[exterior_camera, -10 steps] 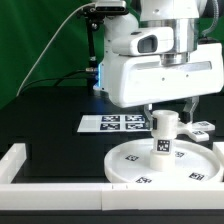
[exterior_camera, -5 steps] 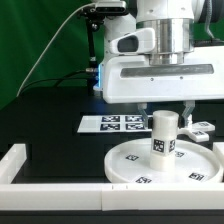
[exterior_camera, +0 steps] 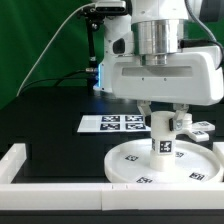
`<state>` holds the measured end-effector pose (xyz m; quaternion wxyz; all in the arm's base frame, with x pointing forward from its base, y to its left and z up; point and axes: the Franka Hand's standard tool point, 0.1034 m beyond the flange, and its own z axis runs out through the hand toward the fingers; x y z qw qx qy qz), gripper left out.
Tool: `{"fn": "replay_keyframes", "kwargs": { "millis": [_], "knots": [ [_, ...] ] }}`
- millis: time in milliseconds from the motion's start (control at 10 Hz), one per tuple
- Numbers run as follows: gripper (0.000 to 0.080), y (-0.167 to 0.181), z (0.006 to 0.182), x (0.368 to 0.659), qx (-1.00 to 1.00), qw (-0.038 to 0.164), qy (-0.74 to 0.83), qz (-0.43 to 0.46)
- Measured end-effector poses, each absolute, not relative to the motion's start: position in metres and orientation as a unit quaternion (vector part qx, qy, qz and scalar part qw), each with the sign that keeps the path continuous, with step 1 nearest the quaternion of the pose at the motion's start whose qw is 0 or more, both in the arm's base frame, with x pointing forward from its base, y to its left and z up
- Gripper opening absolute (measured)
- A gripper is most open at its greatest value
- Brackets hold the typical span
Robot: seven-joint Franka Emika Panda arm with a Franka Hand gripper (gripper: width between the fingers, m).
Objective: Assemble round table
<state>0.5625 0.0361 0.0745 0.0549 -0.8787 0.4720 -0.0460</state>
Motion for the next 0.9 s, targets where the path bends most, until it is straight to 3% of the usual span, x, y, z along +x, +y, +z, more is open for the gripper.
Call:
{"fn": "replay_keyframes", "kwargs": {
  "millis": [200, 400, 600, 900],
  "knots": [
    [0.0406, 0.036, 0.074, 0.562, -0.877, 0.056, 0.474, -0.046],
    [0.0616, 0.023, 0.076, 0.564, -0.943, 0.048, 0.326, -0.053],
    [0.0639, 0.030, 0.077, 0.564, -0.984, 0.044, 0.168, -0.031],
    [0.0649, 0.027, 0.077, 0.564, -0.996, 0.038, 0.072, -0.035]
  ]
}}
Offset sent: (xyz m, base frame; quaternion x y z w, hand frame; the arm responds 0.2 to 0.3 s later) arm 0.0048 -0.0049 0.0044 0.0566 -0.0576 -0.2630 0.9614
